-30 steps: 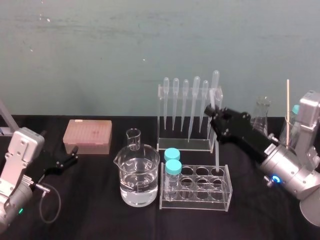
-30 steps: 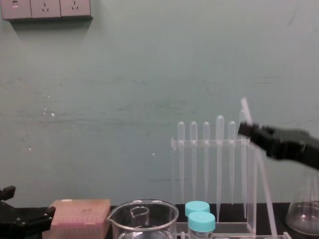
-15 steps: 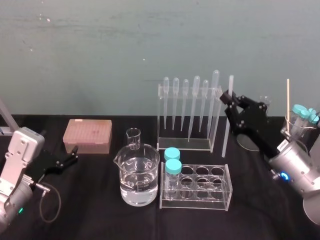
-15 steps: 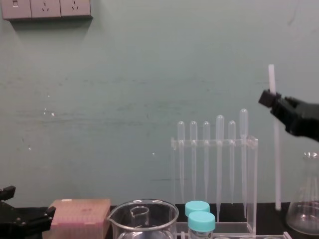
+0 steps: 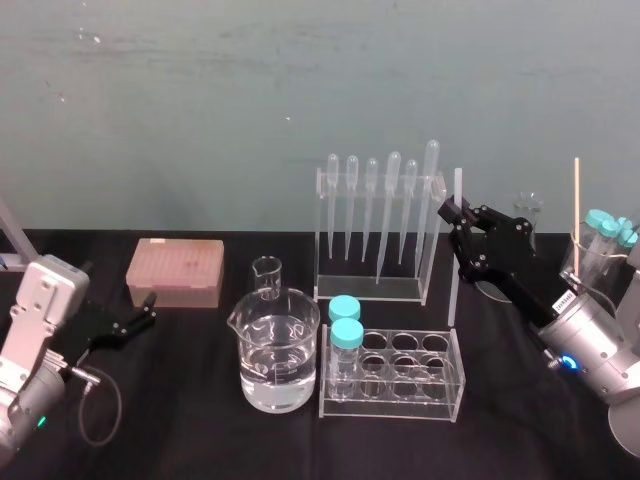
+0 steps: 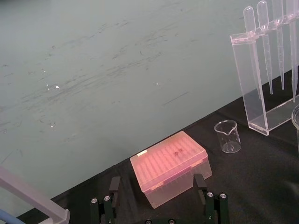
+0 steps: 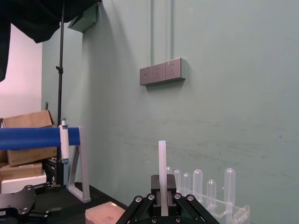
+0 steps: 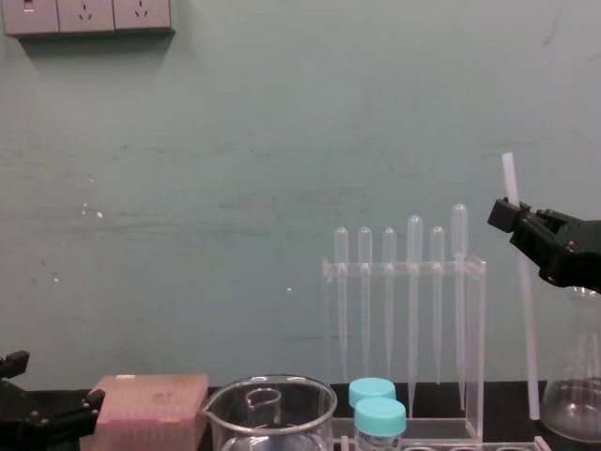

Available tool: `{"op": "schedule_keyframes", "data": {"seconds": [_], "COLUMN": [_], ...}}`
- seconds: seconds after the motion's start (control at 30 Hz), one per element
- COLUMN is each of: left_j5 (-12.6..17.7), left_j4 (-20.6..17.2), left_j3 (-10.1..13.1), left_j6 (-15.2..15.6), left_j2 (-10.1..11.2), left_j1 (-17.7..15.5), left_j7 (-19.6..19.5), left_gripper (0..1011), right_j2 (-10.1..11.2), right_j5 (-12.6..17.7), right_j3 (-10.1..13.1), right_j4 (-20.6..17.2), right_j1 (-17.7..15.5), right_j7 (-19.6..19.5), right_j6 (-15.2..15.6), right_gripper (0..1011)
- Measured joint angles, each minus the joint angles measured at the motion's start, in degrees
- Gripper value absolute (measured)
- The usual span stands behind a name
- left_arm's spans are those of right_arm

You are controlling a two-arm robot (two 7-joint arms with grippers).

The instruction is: Pick up the stirring rod with one hand, then place it down.

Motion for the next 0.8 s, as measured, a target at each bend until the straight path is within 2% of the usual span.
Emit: {"op": "schedule_keyframes", "data": {"seconds": [0.8], "left_j5": [0.0], "left_j4": [0.0], "left_j3": [0.0], "left_j6": [0.0], "left_j2": [0.0], "left_j1": [0.0], "left_j7": [0.0], "left_gripper": [1000], "right_j2": [-0.1], "right_j5": [0.4], "right_j3": [0.0], "right_j4": [-0.1], "right_j1": [0.2], "right_j7": [0.2], "right_j6": [0.1], "right_gripper": [67]}}
